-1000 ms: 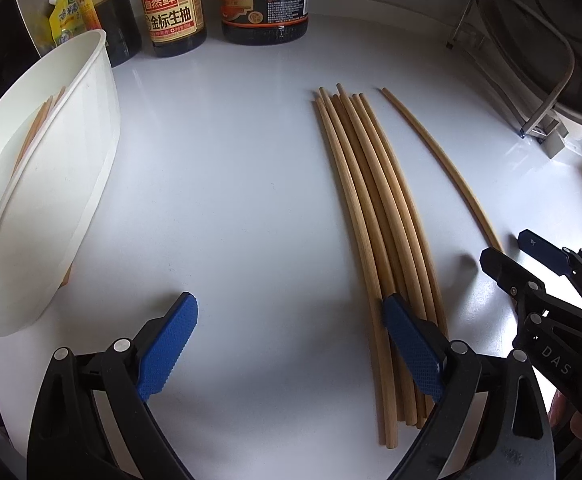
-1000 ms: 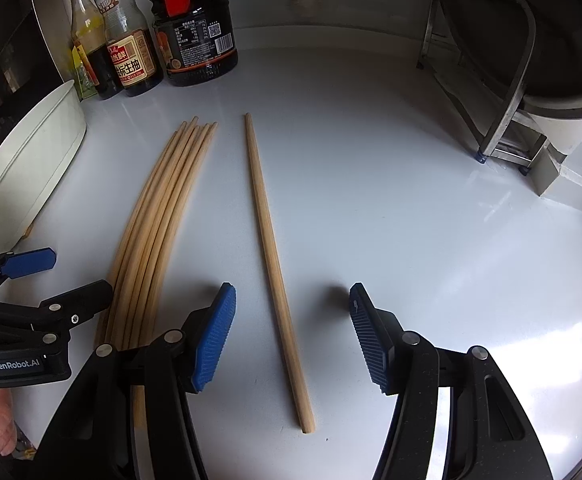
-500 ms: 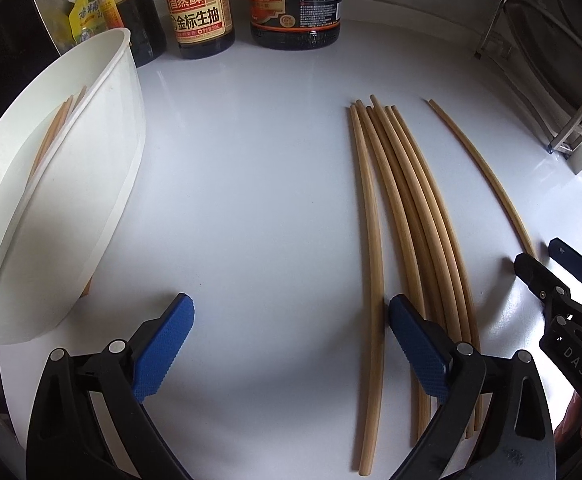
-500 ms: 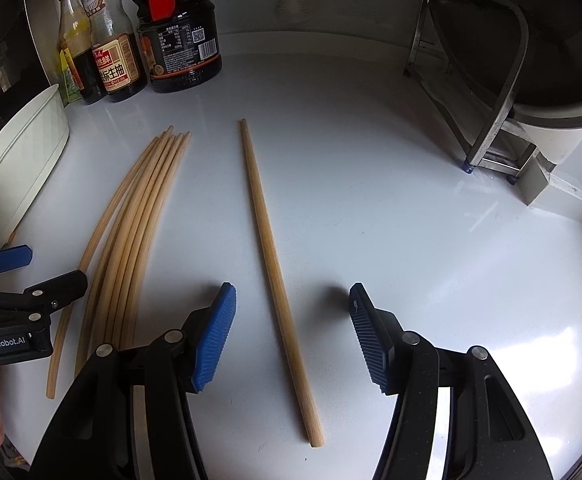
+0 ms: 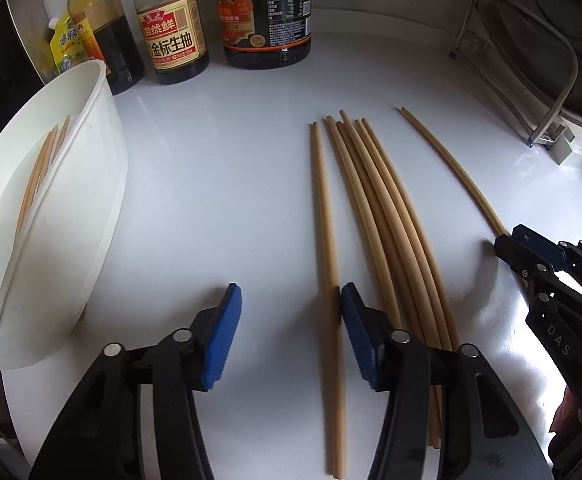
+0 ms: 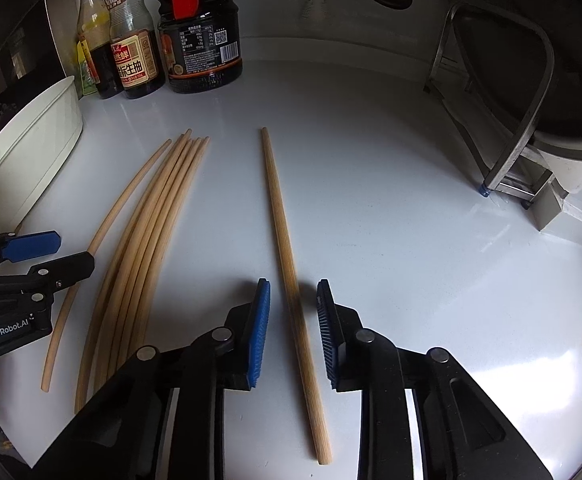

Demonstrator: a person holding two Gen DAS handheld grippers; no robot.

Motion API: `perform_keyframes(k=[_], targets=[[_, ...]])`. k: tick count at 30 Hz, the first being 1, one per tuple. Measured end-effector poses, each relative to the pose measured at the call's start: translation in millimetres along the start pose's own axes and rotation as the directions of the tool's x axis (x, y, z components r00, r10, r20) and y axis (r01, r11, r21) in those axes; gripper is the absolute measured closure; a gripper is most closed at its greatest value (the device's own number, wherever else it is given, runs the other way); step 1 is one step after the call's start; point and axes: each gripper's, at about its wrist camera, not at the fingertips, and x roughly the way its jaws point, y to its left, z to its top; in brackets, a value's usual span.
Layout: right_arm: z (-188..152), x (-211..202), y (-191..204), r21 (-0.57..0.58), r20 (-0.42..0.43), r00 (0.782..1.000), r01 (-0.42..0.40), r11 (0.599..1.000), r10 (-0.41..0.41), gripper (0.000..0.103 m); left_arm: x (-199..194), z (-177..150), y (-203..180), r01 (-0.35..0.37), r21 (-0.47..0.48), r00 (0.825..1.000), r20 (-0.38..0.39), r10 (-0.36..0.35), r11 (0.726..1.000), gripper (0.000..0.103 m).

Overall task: Organize utensils
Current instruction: 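Close the left gripper on one chopstick while the right gripper grasps another, then carry the chopstick in the left gripper over the basin while the right gripper carries its own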

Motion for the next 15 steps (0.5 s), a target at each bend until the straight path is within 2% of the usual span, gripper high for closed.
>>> perform_keyframes(k=[1, 2, 3, 4, 10, 15], targets=[[0.2, -0.1, 2.4, -0.008, -0.001, 1.000, 0.001, 1.000, -0.001, 0.092, -0.9, 0.3, -2.1, 0.002, 0.009, 1.000, 0.001, -0.002, 1.000, 0.076], [0.7, 0.0, 4.2, -0.014, -0.003, 1.000, 0.000, 1.000, 0.000, 0.095, -1.5, 0.3, -3.7, 0.003, 0.016, 1.000, 0.000, -0.003, 1.000, 0.081], [1.4, 0.3, 5.5, -0.016, -0.005, 1.000, -0.001, 1.000, 0.001, 0.096, -1.8, 0.1, -5.3, 0.004, 0.021, 1.000, -0.001, -0.004, 1.000, 0.093], [1.8, 0.3, 6.1, -0.014, -0.005, 1.000, -0.005, 1.000, 0.005, 0.096, -2.0, 0.2, -6.2, 0.001, 0.026, 1.000, -0.003, -0.001, 1.000, 0.095], [0.3, -3.5, -0.7, 0.065, -0.017, 0.998, -0.056, 0.996, 0.057, 0.096, -5.1, -1.9, 1.2, 0.038, 0.003, 0.999, -0.023, -0.037, 0.999, 0.096], [6.2, -23.8, -1.5, 0.106, 0.007, 0.998, -0.069, 0.992, 0.068, 0.096, -27.5, 2.6, 7.0, 0.071, -0.009, 0.997, 0.003, -0.071, 0.997, 0.096]])
